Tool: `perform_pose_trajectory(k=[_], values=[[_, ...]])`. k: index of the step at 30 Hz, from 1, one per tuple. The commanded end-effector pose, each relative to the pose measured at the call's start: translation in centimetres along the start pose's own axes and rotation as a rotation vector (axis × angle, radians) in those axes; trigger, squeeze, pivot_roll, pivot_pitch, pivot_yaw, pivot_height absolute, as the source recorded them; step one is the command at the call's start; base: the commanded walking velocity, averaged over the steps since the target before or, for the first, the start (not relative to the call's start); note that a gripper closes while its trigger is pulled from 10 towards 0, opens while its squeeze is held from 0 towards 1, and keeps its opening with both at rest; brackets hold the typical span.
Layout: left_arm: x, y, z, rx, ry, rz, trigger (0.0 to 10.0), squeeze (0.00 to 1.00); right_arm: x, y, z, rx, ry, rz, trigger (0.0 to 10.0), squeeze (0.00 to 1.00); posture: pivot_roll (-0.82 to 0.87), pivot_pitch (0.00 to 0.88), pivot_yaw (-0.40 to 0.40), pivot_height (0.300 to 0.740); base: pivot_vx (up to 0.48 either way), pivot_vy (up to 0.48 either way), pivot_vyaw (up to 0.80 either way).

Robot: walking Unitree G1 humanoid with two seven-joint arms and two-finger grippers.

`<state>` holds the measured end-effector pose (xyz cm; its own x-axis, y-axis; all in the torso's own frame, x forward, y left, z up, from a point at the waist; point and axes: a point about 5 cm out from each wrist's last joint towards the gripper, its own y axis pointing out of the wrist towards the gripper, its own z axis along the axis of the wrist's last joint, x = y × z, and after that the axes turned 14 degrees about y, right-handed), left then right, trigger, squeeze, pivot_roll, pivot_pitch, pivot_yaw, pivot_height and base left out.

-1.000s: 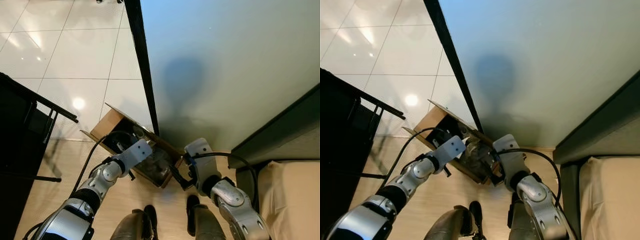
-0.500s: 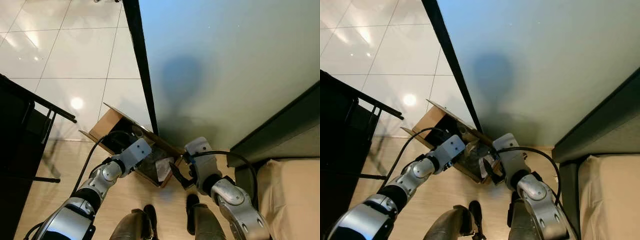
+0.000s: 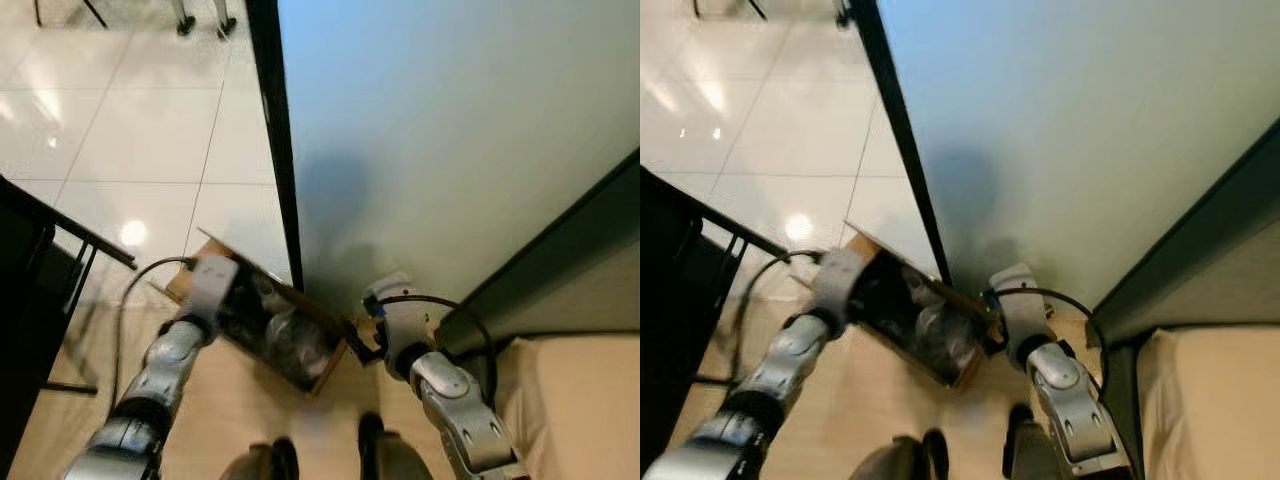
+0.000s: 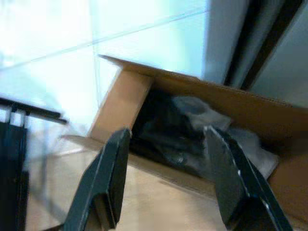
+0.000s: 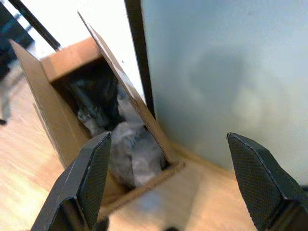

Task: Clean up the room

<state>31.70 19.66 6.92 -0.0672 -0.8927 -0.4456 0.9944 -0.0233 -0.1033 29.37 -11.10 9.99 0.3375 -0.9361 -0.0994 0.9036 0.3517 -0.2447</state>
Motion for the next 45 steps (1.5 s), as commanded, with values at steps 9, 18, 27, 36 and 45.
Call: perform_pose_trajectory(k=[9, 18, 27, 36, 45], values=[[0.0, -2.6, -0.7, -0.051, -0.112, 0.183, 10.0, 0.0, -1.2, 1.6, -2.1, -0.027, 0.036, 0.058, 10.0, 0.0, 0.01, 0.09, -0.01, 0.74, 0.0, 0.0, 0.0], [1.4, -3.2, 1.0, -0.037, -0.073, 0.143, 10.0, 0.0, -0.7, 2.0, -2.8, -0.006, 0.066, 0.02, 10.0, 0.0, 0.02, 0.055, -0.019, 0.74, 0.0, 0.0, -0.09], [2.3, -3.3, 1.3, -0.012, 0.041, 0.028, 10.0, 0.0, -0.3, 1.6, -3.6, -0.012, 0.085, -0.018, 10.0, 0.0, -0.01, 0.06, 0.0, 0.74, 0.0, 0.0, -0.8], [2.0, -3.2, 1.3, -0.024, 0.04, 0.0, 10.0, 0.0, 0.2, 1.3, -4.0, -0.026, 0.073, -0.048, 10.0, 0.0, -0.03, 0.06, 0.009, 0.74, 0.0, 0.0, -0.8], [3.0, -3.4, 1.7, -0.002, 0.038, -0.042, 10.0, 0.0, 0.7, 1.1, -4.0, -0.037, 0.06, -0.071, 10.0, 0.0, -0.03, 0.06, 0.009, 0.74, 0.0, 0.0, -0.8]])
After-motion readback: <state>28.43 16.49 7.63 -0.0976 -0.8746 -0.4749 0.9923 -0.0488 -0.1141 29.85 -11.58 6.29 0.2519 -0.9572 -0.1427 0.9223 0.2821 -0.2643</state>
